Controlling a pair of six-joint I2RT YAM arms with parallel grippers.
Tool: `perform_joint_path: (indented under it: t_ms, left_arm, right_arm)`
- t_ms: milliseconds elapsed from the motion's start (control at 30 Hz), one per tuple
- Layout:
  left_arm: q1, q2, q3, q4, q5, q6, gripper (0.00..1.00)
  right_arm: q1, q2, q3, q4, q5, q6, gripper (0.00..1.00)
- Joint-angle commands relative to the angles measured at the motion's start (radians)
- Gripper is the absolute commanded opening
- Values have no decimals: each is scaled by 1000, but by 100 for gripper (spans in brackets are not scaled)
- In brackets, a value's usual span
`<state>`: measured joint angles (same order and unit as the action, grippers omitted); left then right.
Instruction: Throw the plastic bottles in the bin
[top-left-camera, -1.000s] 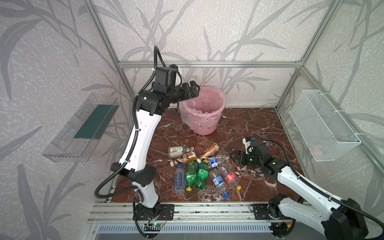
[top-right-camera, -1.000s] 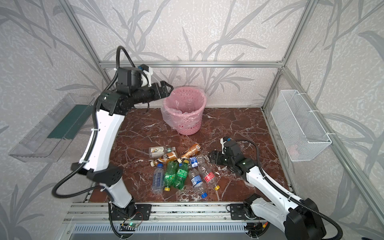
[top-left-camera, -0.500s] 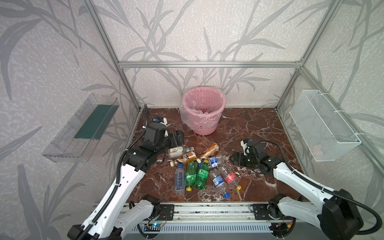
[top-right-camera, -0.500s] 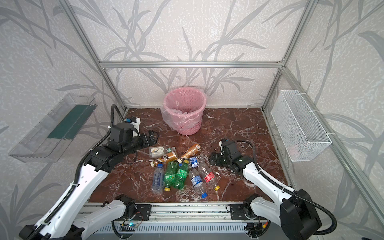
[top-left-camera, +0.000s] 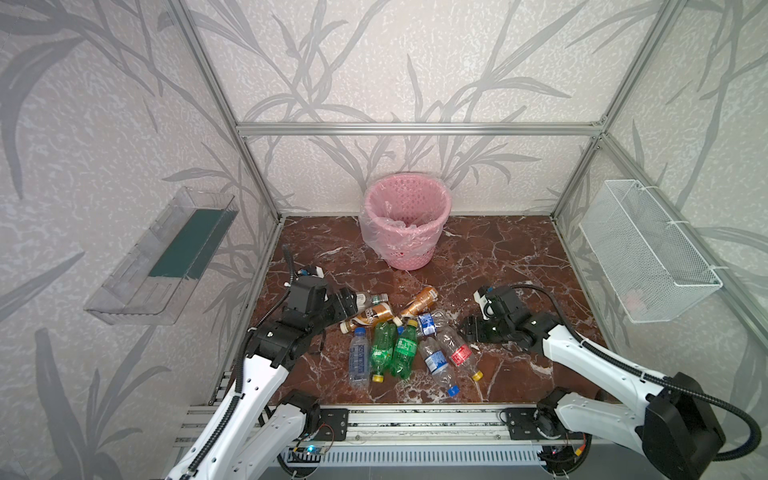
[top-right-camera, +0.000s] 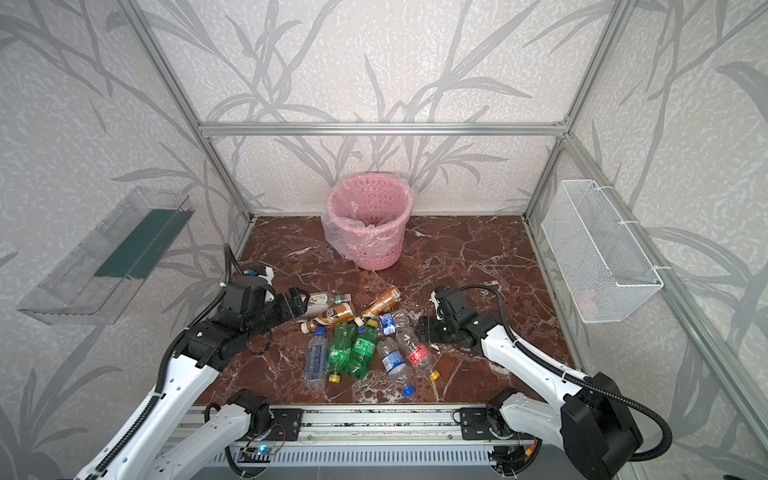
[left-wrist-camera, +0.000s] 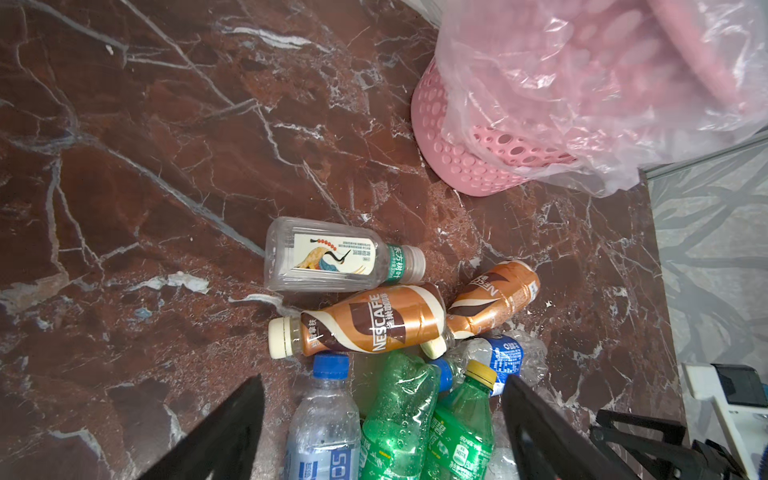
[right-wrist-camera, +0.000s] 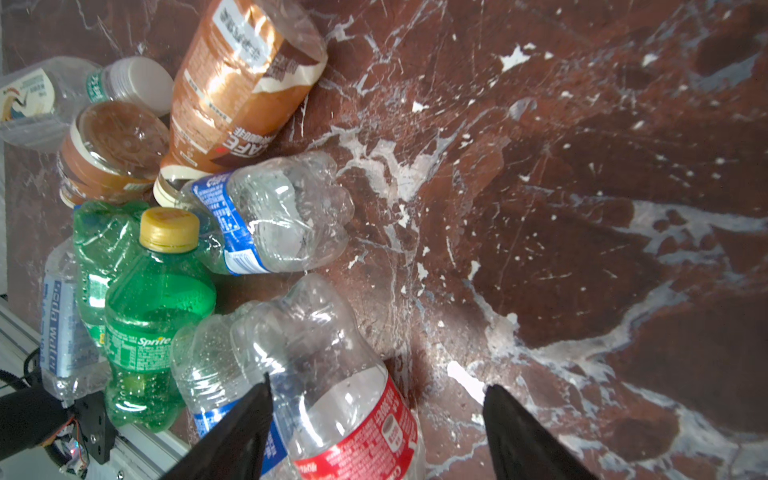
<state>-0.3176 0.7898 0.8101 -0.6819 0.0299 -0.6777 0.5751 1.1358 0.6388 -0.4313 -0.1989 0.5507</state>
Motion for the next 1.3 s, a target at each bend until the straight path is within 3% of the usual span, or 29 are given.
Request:
perform_joint_path:
  t_ms: [0, 600, 1267]
  left_arm:
    - [8, -18, -26, 23, 5, -41, 85]
    - [13, -42, -98, 28, 36, -77, 82]
    - [14, -49, -122, 33, 43, -88, 83]
  right_arm:
    - [20, 2, 37, -52, 10, -35, 81]
    - [131, 76, 81, -104, 19, -101, 86]
    - [174, 143, 69, -124, 44, -125, 87]
